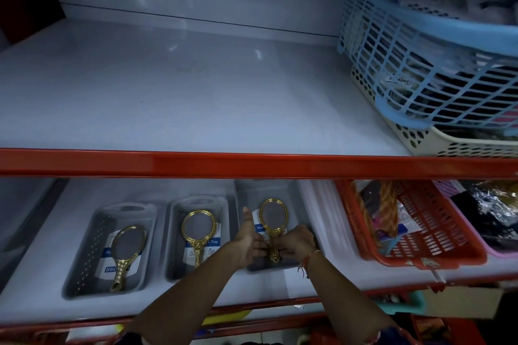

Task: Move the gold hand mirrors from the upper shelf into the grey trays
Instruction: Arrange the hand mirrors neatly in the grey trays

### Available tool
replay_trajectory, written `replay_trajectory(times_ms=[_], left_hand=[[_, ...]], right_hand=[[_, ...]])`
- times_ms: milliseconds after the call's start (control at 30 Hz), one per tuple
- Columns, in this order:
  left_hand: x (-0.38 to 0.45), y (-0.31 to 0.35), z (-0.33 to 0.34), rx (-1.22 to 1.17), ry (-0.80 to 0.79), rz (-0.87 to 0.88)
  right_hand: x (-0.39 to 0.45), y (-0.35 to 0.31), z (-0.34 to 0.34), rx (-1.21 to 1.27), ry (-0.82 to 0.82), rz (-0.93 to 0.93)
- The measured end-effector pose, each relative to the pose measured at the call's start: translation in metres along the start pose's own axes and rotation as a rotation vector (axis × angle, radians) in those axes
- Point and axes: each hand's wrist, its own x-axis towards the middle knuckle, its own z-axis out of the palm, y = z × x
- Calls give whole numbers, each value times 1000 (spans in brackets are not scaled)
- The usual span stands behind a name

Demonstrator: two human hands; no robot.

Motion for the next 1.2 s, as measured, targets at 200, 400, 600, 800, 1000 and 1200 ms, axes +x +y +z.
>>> replay_trajectory(times_ms=[200, 400, 600, 800, 1000, 1200], left_hand=[[-2, 0, 0, -24, -18, -5], [-2, -1, 2, -20, -6, -5], [-4, -1, 5, -19, 14, -10], [-5, -3, 7, -26, 15, -6], [-8, -6, 5, -12, -12, 34], [-17, -23, -14, 302, 283, 677]], right_hand=[[-2, 2, 0, 72, -53, 32], [0, 1, 4, 103, -42, 49], [31, 17, 12, 9, 71, 41], [33, 17, 13, -31, 79, 39], [3, 4, 10, -91, 113, -13], [-32, 7, 4, -278, 155, -385]])
